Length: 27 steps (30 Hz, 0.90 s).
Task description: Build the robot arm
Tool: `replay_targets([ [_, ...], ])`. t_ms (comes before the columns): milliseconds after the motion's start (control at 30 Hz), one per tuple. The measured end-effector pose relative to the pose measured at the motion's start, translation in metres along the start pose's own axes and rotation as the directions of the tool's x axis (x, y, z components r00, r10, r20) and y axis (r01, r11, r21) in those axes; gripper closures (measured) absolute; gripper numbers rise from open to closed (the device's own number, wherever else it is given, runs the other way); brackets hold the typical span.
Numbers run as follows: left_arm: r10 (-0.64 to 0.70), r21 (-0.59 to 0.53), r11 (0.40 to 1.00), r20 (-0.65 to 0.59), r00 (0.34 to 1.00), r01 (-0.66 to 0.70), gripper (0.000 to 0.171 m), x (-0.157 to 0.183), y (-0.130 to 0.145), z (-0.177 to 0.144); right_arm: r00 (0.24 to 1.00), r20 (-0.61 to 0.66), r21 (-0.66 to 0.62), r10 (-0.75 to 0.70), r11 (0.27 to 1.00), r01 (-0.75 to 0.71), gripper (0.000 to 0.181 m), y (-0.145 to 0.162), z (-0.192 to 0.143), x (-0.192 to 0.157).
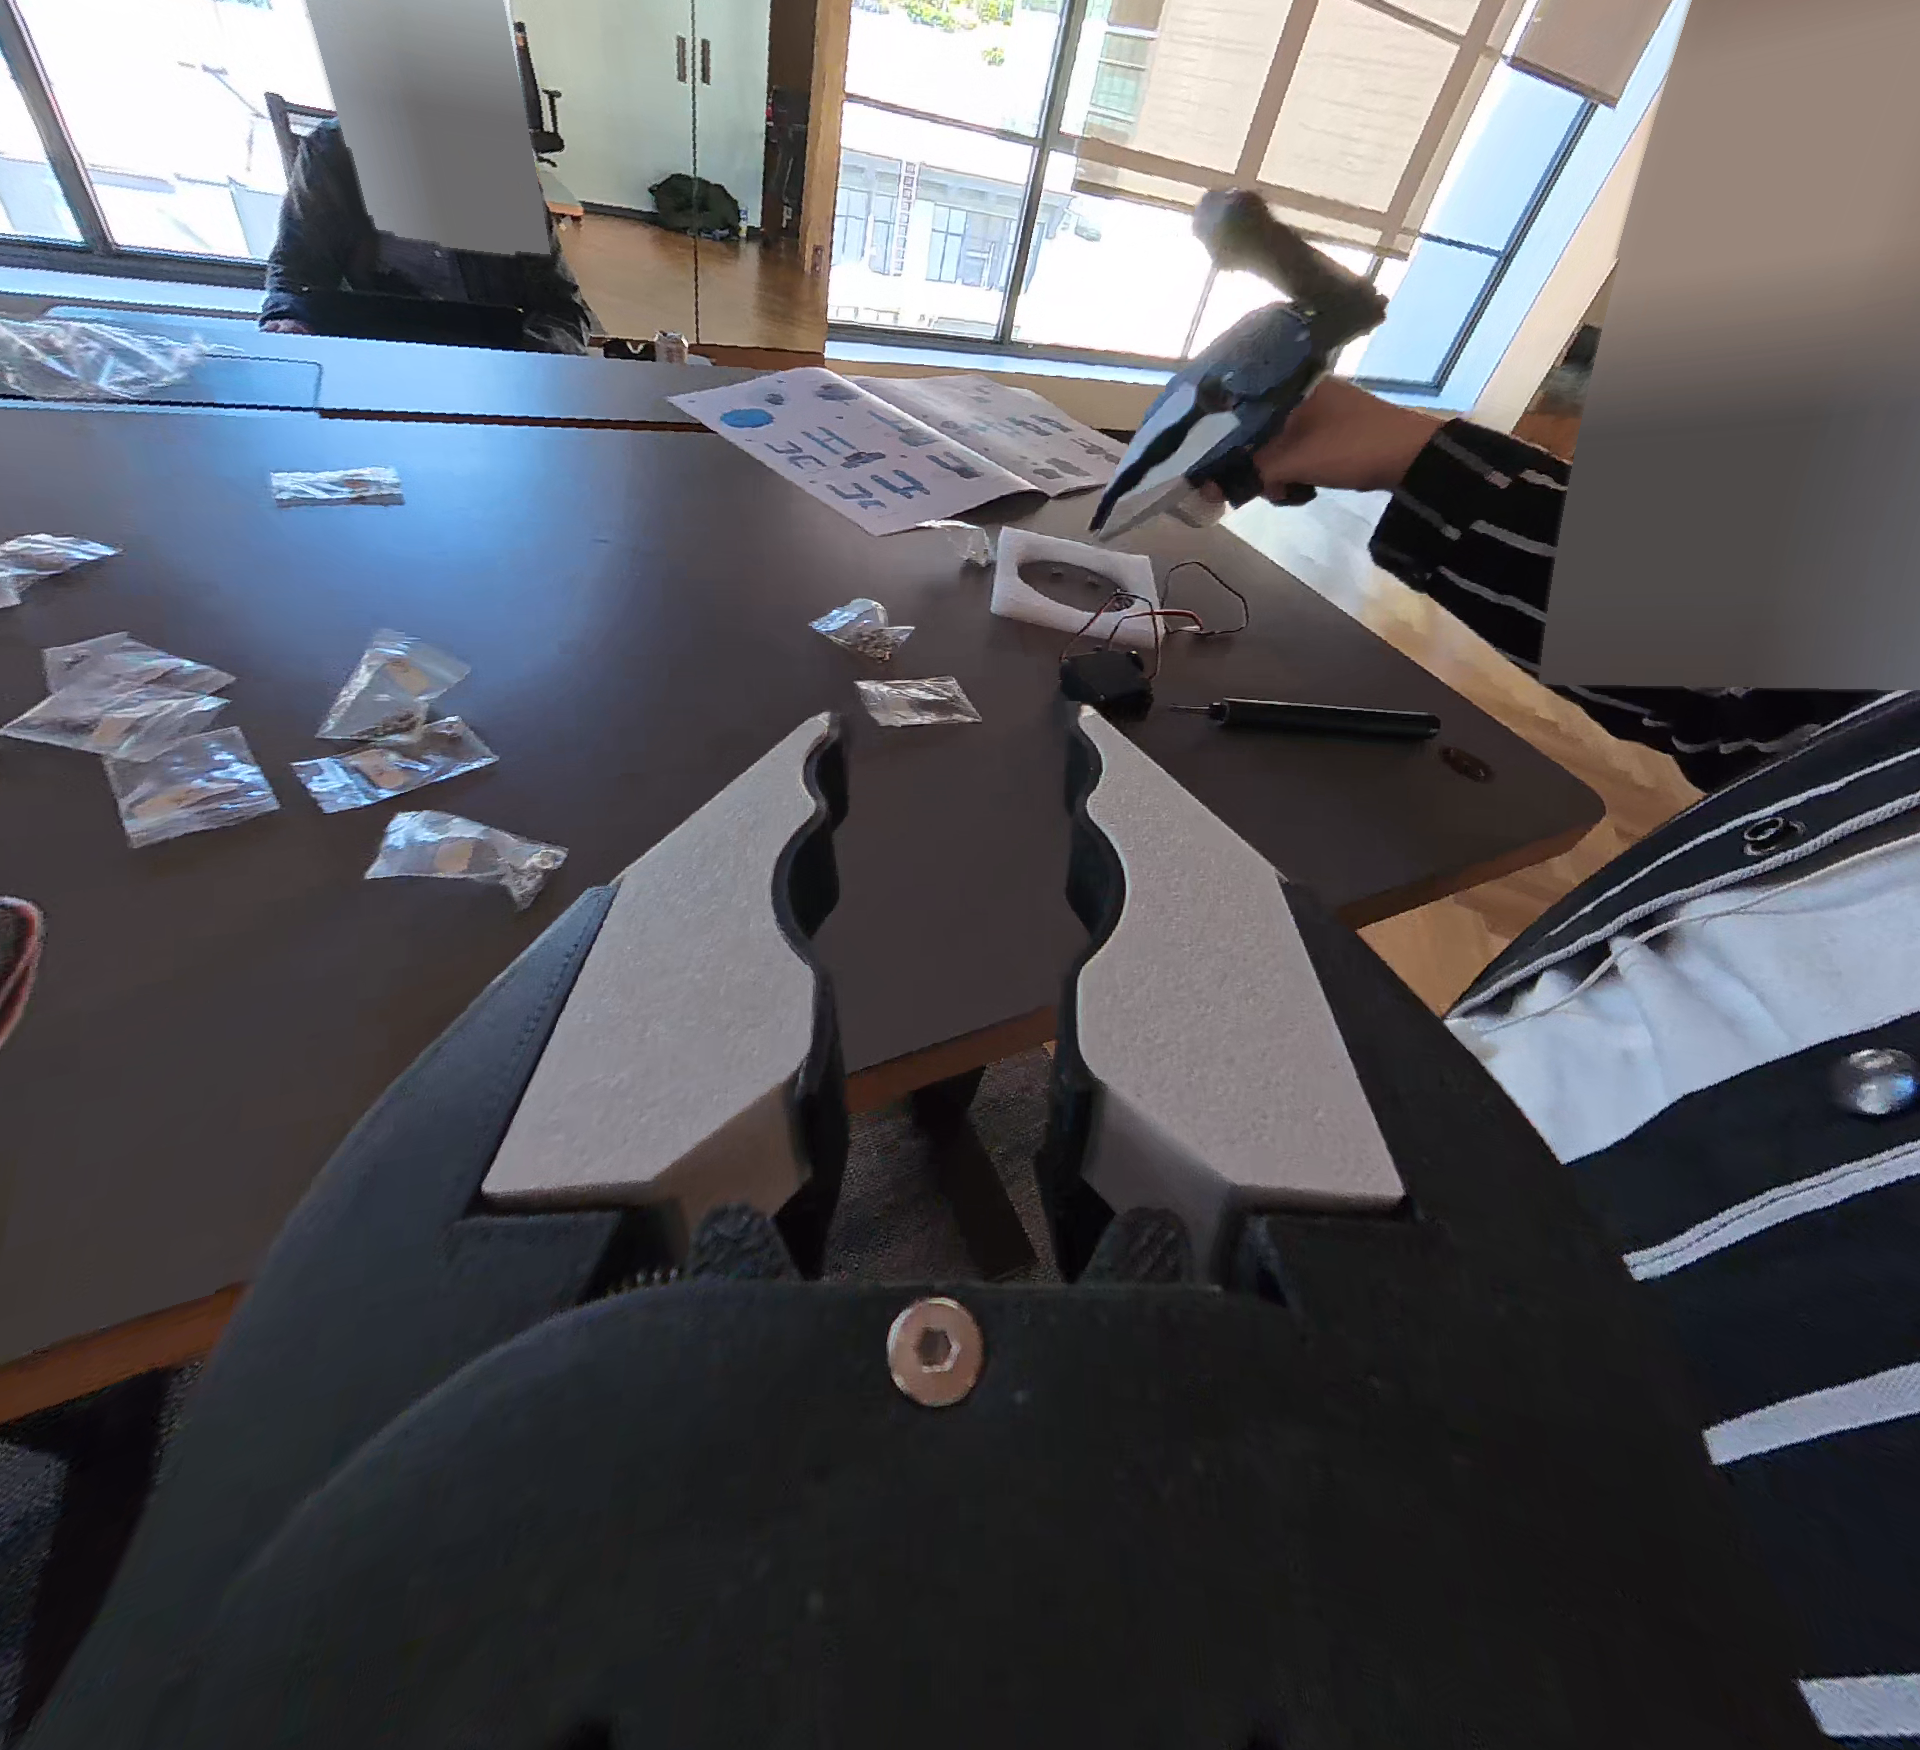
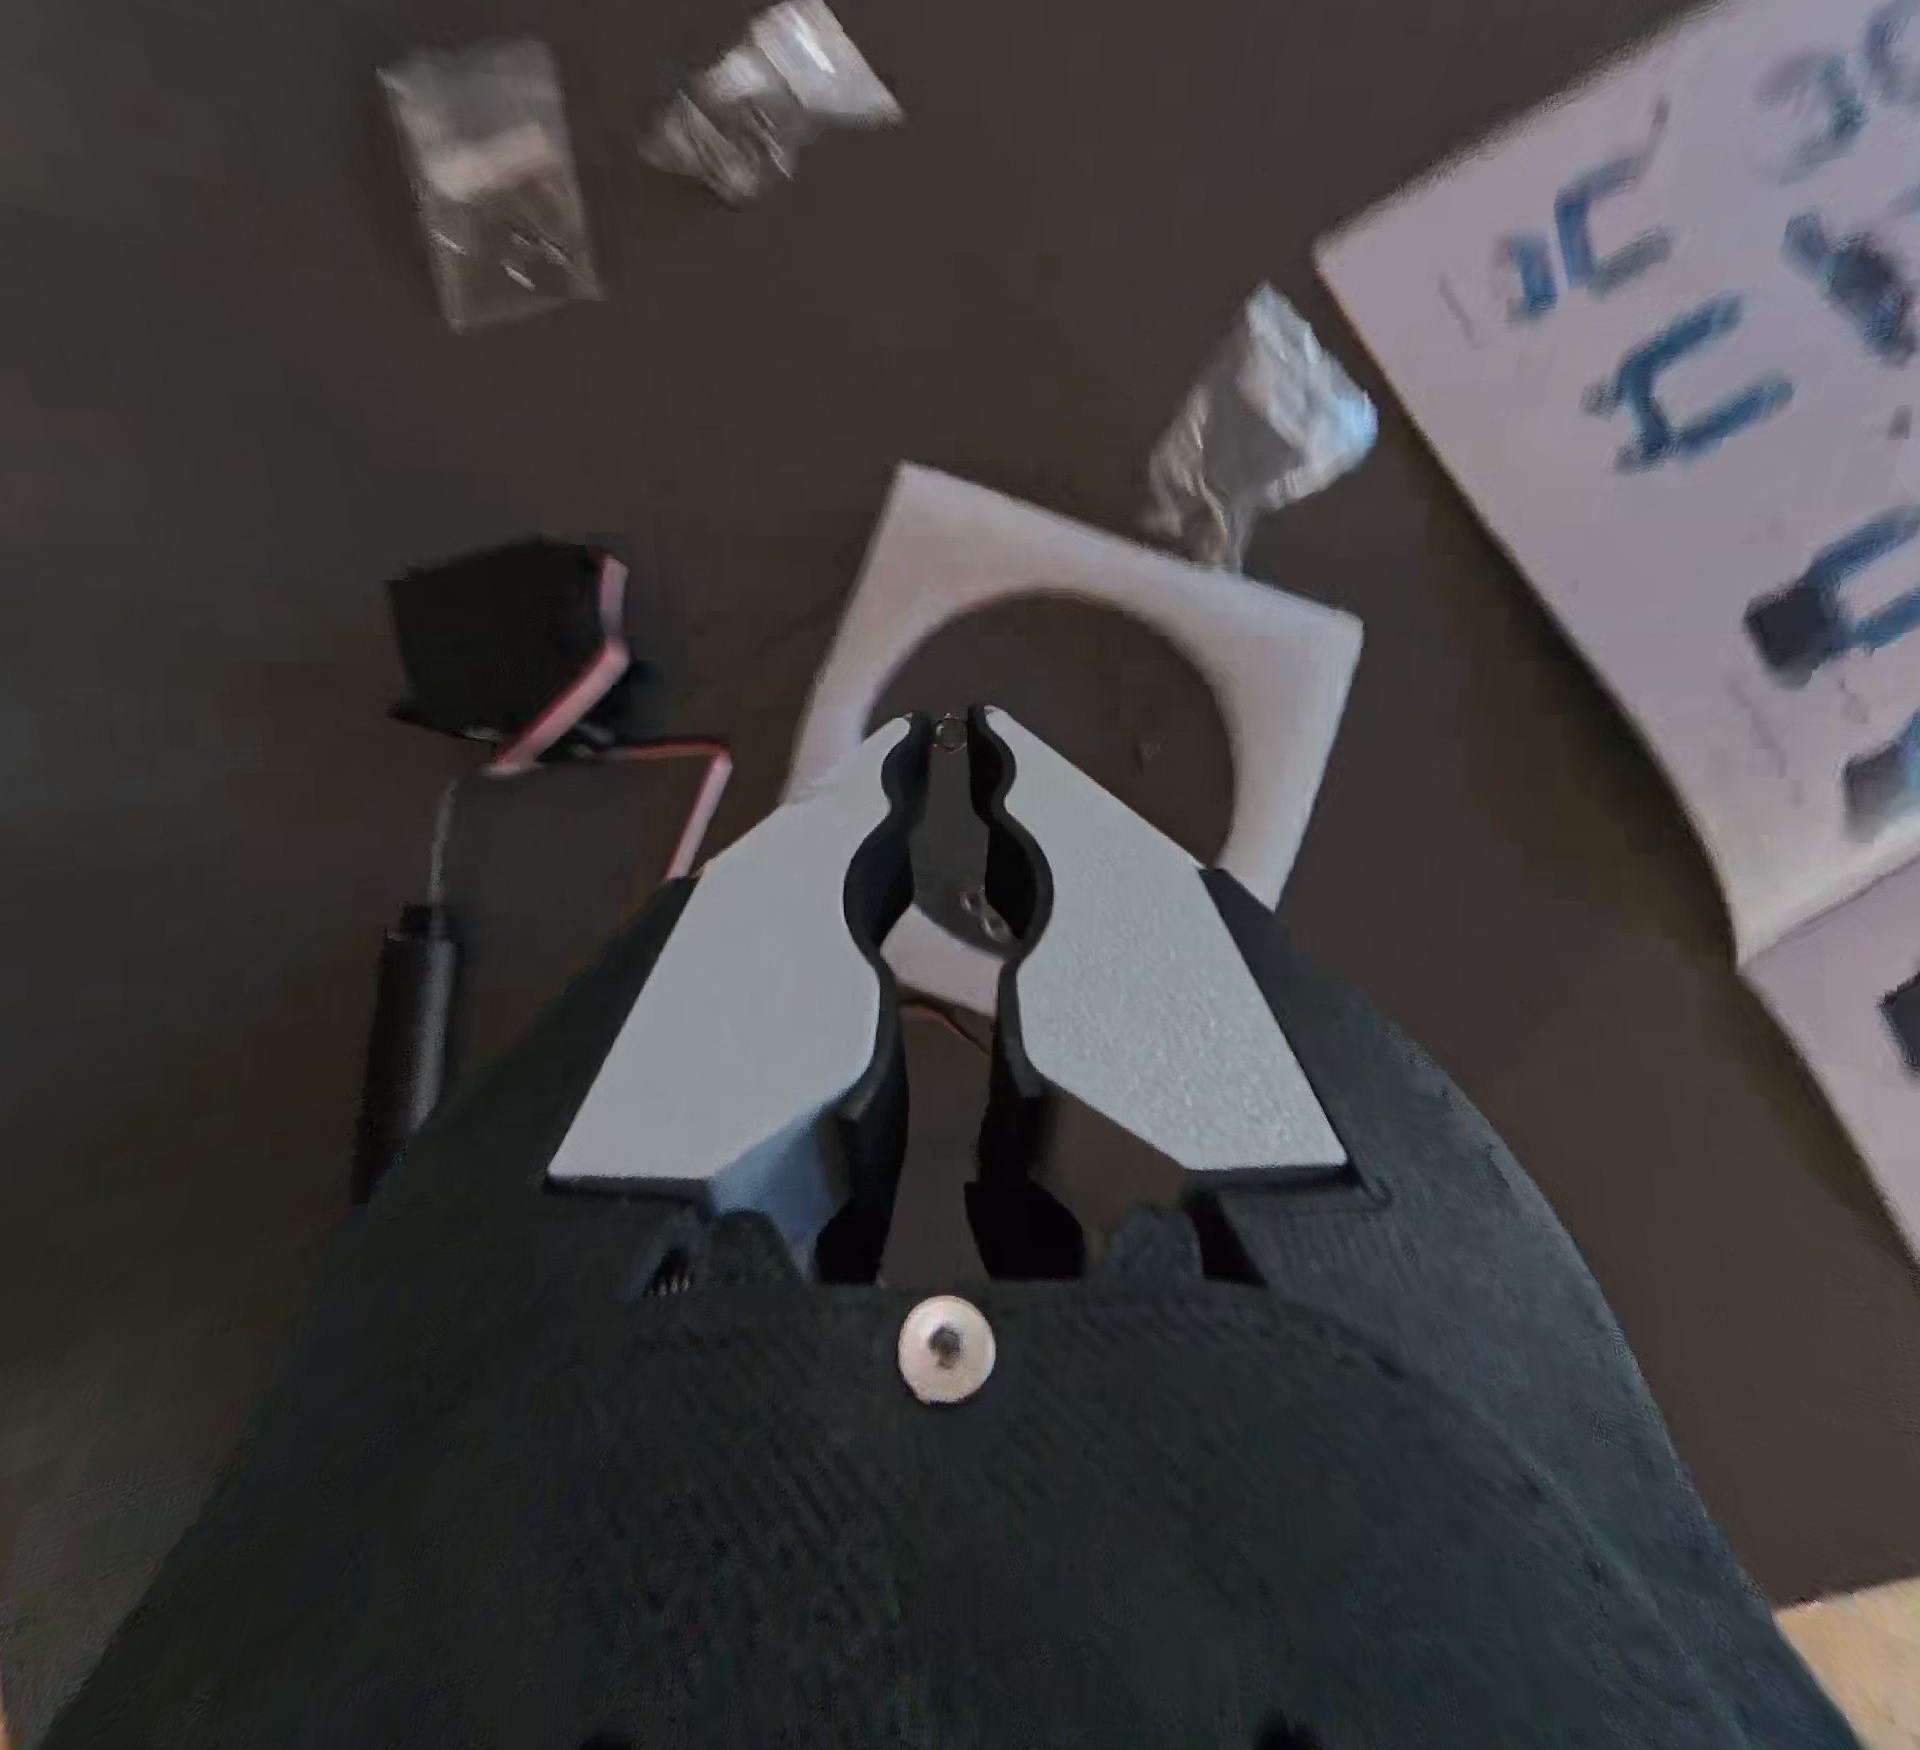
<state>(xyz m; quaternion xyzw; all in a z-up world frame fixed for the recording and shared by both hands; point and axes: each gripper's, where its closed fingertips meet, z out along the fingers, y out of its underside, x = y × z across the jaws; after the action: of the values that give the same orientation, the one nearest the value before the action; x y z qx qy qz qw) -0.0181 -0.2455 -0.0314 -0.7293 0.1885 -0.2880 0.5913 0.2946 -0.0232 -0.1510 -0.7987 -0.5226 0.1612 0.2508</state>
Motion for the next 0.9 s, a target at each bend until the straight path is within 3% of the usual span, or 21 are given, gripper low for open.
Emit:
replay_targets([
  [67, -0.001, 0.018, 1.0, 0.013, 1.0, 0.0, 0.132, -0.003, -0.004, -0.008, 0.981, 0.005, 0.116, -0.192, 0.975, 0.19, 0.175, -0.039, -0.013, -0.027],
  [167, -0.013, 0.041, 0.999, 0.025, 1.0, 0.012, 0.131, -0.009, -0.008, -0.027, 0.905, -0.056, 0.235, -0.421, 0.876, 0.422, 0.175, -0.098, -0.031, -0.071],
  [367, -0.025, 0.09, 0.996, 0.096, 0.995, 0.016, 0.131, -0.051, -0.008, -0.109, 0.809, -0.102, 0.31, -0.579, 0.755, 0.579, 0.175, -0.207, -0.015, -0.157],
  [500, -0.024, 0.109, 0.994, 0.184, 0.983, 0.004, 0.131, -0.096, 0.001, -0.199, 0.788, -0.129, 0.331, -0.602, 0.723, 0.606, 0.175, -0.289, 0.026, -0.226],
  [667, -0.013, 0.035, 0.999, 0.295, 0.955, 0.003, 0.13, -0.16, 0.032, -0.333, 0.827, -0.19, 0.383, -0.529, 0.736, 0.558, 0.176, -0.396, 0.1, -0.316],
  [767, -0.037, -0.027, 0.998, 0.352, 0.935, 0.05, 0.129, -0.198, 0.044, -0.401, 0.879, -0.136, 0.442, -0.456, 0.767, 0.466, 0.176, -0.453, 0.15, -0.366],
  [900, -0.029, -0.063, 0.996, 0.381, 0.924, 0.057, 0.129, -0.24, 0.045, -0.461, 0.907, -0.142, 0.369, -0.396, 0.829, 0.42, 0.176, -0.5, 0.212, -0.387],
])
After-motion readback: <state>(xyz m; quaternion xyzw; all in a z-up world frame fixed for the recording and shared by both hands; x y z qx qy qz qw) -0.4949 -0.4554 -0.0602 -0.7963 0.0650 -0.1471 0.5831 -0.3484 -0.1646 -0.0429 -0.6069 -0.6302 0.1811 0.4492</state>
